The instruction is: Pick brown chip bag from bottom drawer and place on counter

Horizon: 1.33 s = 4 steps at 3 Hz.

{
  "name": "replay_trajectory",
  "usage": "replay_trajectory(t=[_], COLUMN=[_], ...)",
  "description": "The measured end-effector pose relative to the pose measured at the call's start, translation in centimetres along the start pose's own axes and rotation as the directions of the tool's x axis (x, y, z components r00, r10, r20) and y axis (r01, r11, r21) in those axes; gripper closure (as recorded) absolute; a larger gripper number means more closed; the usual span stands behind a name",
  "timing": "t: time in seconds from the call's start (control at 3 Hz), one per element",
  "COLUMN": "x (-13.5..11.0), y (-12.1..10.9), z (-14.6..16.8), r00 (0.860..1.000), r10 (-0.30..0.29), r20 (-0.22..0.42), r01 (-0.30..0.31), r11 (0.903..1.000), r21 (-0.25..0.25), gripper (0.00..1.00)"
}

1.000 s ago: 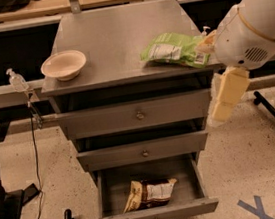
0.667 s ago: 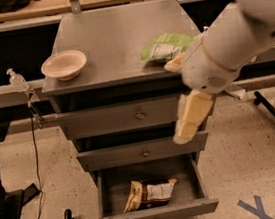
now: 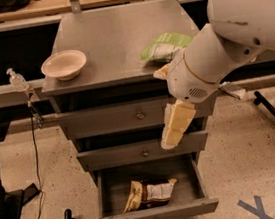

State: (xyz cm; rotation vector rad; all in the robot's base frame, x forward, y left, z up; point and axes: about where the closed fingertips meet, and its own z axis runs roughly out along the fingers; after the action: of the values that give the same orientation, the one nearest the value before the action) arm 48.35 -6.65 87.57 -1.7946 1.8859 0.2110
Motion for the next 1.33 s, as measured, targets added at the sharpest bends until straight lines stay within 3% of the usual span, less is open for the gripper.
replay_trajectory(t=[0.33,0.67,1.0,1.33], x=[1.2,3.4,5.3,5.2], y=[2.1,5.6,5.5,4.8], z=[5.5,15.5,24.3,24.1], r00=[0.998,0.974,0.937,0.937], r10=[0.020,0.112,0.202,0.201], r20=[0.061,0.195,0.284,0.286], r01=[-0.014,-0.072,-0.153,-0.160], r11=[0.9952,0.9765,0.9706,0.9740], r21=[-0.097,-0.203,-0.186,-0.161], gripper=[0.00,0.00,0.00,0.00])
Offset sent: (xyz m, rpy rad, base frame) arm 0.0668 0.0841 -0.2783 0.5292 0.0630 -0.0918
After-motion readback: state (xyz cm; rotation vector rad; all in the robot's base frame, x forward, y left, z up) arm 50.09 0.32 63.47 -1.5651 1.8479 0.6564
